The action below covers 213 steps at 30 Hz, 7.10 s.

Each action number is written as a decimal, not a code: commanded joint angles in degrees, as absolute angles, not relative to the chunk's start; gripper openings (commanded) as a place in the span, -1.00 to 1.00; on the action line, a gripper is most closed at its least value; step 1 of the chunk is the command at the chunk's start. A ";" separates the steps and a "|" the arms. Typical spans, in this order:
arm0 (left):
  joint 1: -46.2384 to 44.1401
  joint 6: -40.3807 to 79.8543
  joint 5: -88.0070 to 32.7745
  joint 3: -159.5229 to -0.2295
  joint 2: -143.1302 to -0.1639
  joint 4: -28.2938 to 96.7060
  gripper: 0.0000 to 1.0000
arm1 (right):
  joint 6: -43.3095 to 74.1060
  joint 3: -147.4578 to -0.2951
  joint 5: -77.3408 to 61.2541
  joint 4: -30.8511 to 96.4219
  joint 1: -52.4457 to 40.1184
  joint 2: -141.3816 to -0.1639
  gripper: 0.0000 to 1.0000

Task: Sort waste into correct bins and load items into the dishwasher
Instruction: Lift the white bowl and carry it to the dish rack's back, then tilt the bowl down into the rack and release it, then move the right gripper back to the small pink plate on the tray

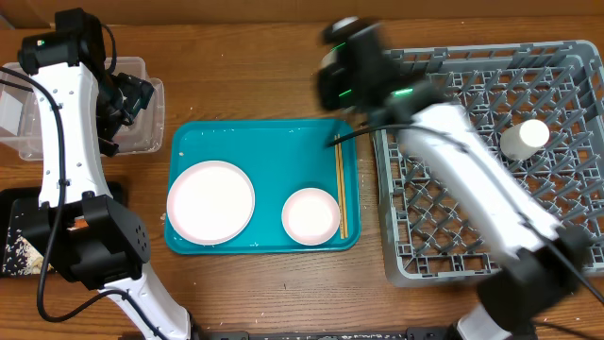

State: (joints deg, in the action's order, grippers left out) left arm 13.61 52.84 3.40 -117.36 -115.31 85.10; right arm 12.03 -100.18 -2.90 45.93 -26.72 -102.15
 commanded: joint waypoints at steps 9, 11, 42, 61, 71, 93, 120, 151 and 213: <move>13.47 54.04 3.40 -117.05 -113.60 85.19 1.00 | 8.49 -97.49 -38.00 48.58 5.48 -98.89 -0.92; 13.47 54.04 3.40 -117.05 -113.60 85.21 1.00 | 7.33 -96.09 -45.36 46.28 9.52 -99.29 -0.92; 13.47 54.04 3.40 -117.05 -113.60 85.21 0.99 | 10.11 -90.32 -66.98 31.66 14.83 -115.77 -0.92; 13.47 54.04 3.40 -117.05 -113.60 85.19 0.99 | 13.78 -90.32 -55.57 33.71 17.50 -115.77 -0.86; 13.47 54.04 3.40 -117.05 -113.60 85.19 1.00 | 17.89 -90.32 -67.48 29.43 17.87 -115.77 -0.92; 13.47 54.04 3.40 -117.05 -113.60 85.21 1.00 | 25.12 -89.95 -68.03 27.33 17.72 -117.27 -0.82; 13.47 54.04 3.40 -117.05 -113.60 85.19 1.00 | 25.54 -93.95 -55.18 32.77 23.70 -119.26 -0.50; 13.47 54.04 3.40 -117.05 -113.60 85.21 1.00 | 19.38 -128.60 -15.42 85.62 2.42 -107.53 -0.06; 13.47 54.04 3.40 -117.05 -113.60 85.21 1.00 | 37.60 -83.68 -3.07 52.93 -49.91 -118.08 -0.30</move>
State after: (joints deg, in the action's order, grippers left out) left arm 13.61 52.84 3.38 -117.36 -115.31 85.12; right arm 37.50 -83.92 -4.14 53.12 -49.65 -117.30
